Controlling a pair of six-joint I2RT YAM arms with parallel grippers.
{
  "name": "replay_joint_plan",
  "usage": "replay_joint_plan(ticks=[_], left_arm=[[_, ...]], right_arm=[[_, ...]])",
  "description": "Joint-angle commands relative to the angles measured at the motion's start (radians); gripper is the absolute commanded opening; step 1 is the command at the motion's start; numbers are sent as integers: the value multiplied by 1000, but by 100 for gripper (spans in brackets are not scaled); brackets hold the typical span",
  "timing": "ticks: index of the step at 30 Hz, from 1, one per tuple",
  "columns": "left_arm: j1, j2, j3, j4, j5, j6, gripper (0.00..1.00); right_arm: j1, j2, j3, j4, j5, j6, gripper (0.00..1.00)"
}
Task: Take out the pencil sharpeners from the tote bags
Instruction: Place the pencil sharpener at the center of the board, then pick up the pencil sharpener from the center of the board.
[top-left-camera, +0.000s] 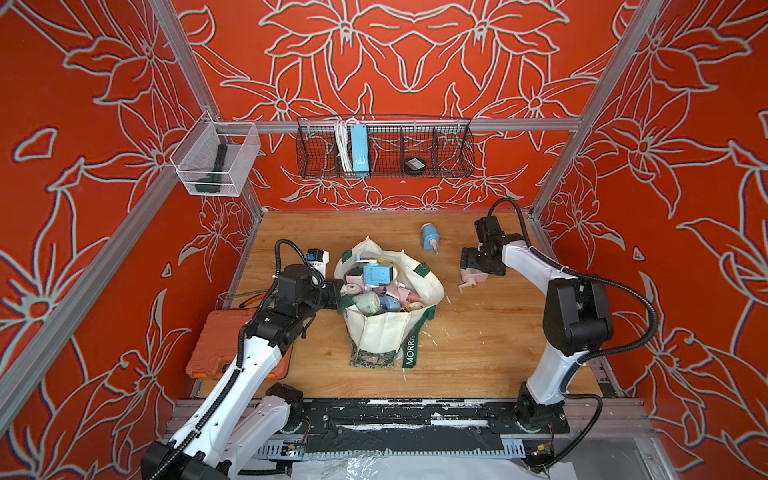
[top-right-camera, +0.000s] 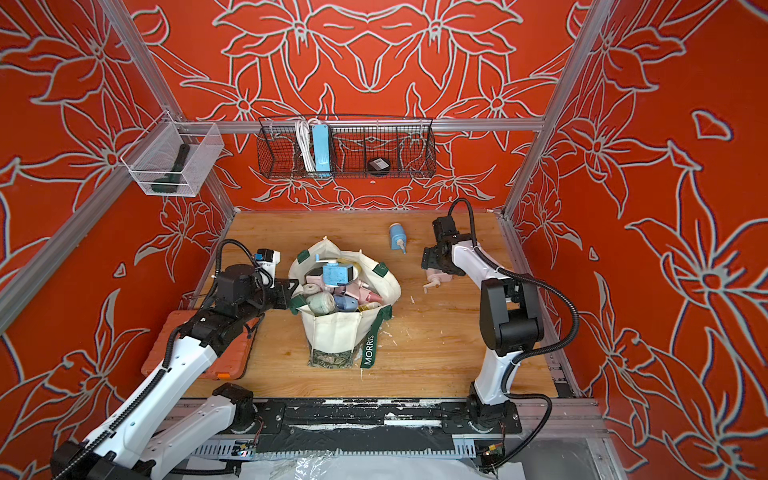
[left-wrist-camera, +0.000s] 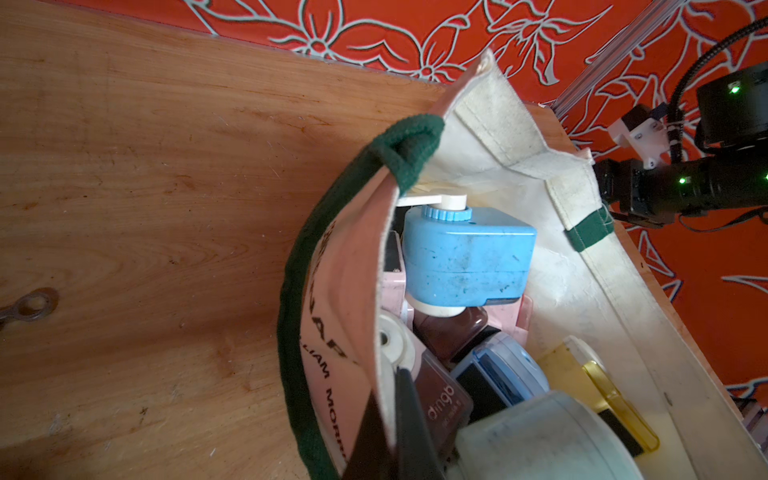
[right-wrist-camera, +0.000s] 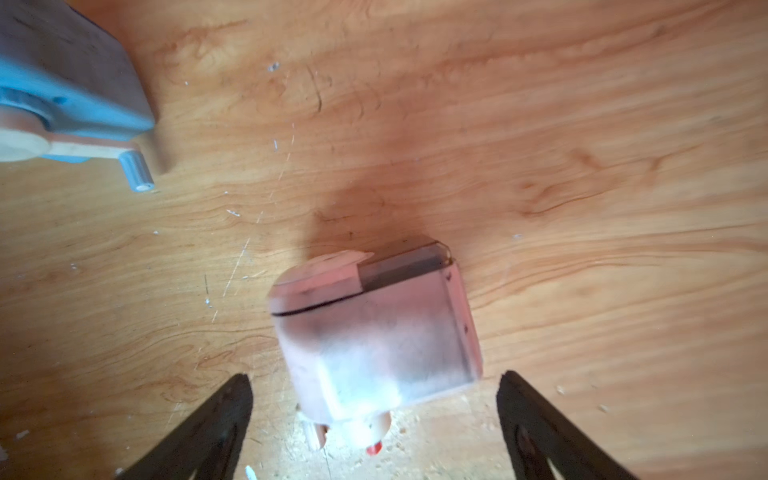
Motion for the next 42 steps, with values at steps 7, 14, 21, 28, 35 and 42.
replay_joint_plan(ticks=[7,14,21,28,35,42], left_arm=[[-9,-36,13,71,0,3,0],[-9,-36,13,69,-2,4,0],[-9,-33,12,68,-10,5,0],[-9,-32,14,66,-16,6,0],[-9,-30,14,65,-16,6,0],[-9,-30,14,61,-22,7,0]], right_arm=[[79,76,150,-197,91,-73,95],[105,154,212,-259,176,-101,95],[115,207,227,-271,203,-114,96],[120,253,235,-275,182,-119,96],[120,298,234,-289,188,-125,97],[120,345,236,-299,157,-137,98]])
